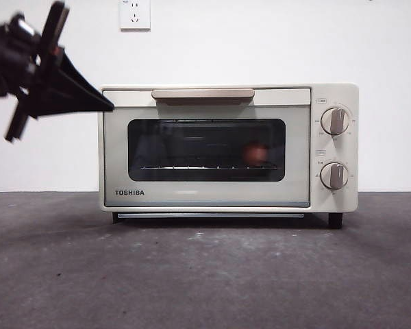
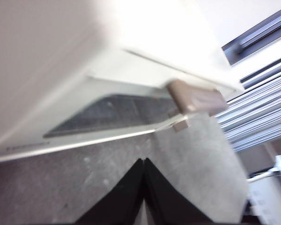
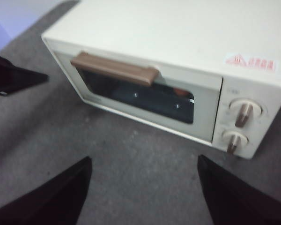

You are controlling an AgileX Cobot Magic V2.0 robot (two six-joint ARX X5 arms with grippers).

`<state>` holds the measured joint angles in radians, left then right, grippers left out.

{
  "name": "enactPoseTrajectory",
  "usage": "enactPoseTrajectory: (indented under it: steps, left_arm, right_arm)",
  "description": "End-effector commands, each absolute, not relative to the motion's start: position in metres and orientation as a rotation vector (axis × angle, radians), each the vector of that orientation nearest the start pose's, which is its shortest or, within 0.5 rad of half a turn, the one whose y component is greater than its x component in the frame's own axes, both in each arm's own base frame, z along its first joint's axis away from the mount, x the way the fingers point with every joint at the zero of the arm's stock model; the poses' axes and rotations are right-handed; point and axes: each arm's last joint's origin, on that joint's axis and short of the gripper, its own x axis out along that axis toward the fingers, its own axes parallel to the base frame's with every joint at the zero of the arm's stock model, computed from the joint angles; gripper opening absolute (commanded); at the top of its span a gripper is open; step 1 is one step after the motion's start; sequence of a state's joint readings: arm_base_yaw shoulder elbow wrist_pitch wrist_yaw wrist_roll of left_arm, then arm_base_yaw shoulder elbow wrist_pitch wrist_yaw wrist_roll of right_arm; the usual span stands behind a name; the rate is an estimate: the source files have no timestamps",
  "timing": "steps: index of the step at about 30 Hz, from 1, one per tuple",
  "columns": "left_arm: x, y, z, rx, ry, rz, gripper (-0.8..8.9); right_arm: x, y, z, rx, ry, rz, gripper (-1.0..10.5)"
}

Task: Eggoven

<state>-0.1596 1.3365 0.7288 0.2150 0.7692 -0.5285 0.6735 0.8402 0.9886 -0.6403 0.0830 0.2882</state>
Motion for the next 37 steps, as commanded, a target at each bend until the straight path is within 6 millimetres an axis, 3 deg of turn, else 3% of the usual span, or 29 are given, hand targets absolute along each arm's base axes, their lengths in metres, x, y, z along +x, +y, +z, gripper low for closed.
enactPoseTrajectory:
  steps: [1, 8, 15, 22, 37]
  left_arm:
    - [0.253, -0.068, 0.252, -0.459, 0.581, -0.773, 0.06]
    - [0.201, -0.073, 0.284, -0.299, 0.524, -0.666, 0.06]
    - [0.168, -0.068, 0.300, -0.251, 0.479, -0.608, 0.06]
    - [0.158, -0.065, 0.300, -0.212, 0.496, -0.591, 0.06]
    - [0.158, -0.065, 0.300, -0.212, 0.503, -0.590, 0.06]
  right_arm:
    - [0.129, 0.101, 0.353, 0.082, 0.538, 0.511, 3.3]
    - [0.132, 0.105, 0.331, 0.066, 0.573, 0.510, 2.6]
    - [0.135, 0.116, 0.300, 0.105, 0.471, 0.572, 0.2]
    - [0.134, 0.122, 0.276, 0.151, 0.349, 0.618, 0.0]
    - [0.134, 0.122, 0.275, 0.151, 0.350, 0.617, 0.0]
